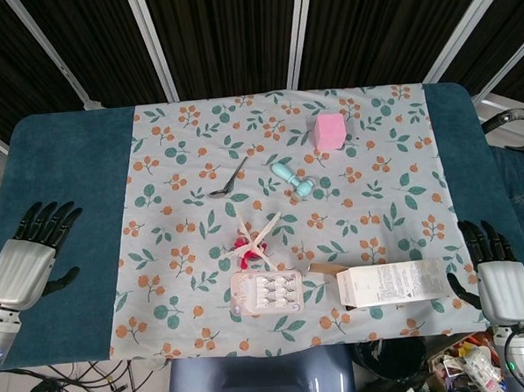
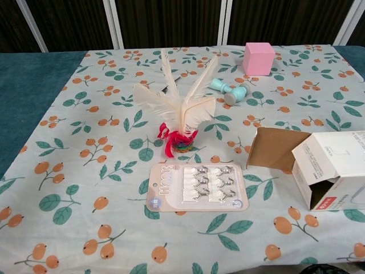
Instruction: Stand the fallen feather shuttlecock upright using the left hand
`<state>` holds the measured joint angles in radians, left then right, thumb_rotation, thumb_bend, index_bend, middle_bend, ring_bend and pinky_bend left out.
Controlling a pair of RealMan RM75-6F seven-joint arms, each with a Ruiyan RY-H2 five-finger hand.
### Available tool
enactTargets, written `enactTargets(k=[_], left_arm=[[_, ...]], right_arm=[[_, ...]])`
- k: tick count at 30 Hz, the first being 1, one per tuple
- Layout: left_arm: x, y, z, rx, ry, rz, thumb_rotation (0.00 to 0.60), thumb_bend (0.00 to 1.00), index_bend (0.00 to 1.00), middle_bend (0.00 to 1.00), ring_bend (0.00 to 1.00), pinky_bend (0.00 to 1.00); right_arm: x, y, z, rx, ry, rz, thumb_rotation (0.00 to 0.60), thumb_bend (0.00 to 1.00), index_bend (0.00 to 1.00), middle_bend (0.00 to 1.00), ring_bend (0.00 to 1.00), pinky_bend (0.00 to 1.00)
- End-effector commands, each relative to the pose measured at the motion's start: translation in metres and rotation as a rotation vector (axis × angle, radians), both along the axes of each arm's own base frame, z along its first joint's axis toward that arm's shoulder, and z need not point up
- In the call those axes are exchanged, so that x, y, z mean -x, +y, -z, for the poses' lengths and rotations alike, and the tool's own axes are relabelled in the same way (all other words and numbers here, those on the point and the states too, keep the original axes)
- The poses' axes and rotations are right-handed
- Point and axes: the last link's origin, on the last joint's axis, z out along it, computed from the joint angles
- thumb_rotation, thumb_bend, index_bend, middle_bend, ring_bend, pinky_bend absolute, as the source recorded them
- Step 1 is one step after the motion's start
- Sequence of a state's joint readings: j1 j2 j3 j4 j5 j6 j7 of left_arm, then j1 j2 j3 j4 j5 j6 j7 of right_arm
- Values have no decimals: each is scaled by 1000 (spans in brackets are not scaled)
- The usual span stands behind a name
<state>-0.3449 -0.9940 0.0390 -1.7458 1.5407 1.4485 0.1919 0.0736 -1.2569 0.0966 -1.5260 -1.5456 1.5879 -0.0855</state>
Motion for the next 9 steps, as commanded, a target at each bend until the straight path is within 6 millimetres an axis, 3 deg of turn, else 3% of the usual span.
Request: enactTargets(k=[1, 9], left_arm=[[16, -6, 12, 22, -34, -42, 600, 192, 0, 38, 0, 0], [15, -3, 18, -1, -48, -31, 600, 191, 0, 38, 0, 0]], right_arm=[[0, 0, 0, 3, -2, 0, 600, 195, 0, 78, 31, 136], [1, 0, -1, 10, -6, -2, 600, 194, 0, 78, 31, 136]])
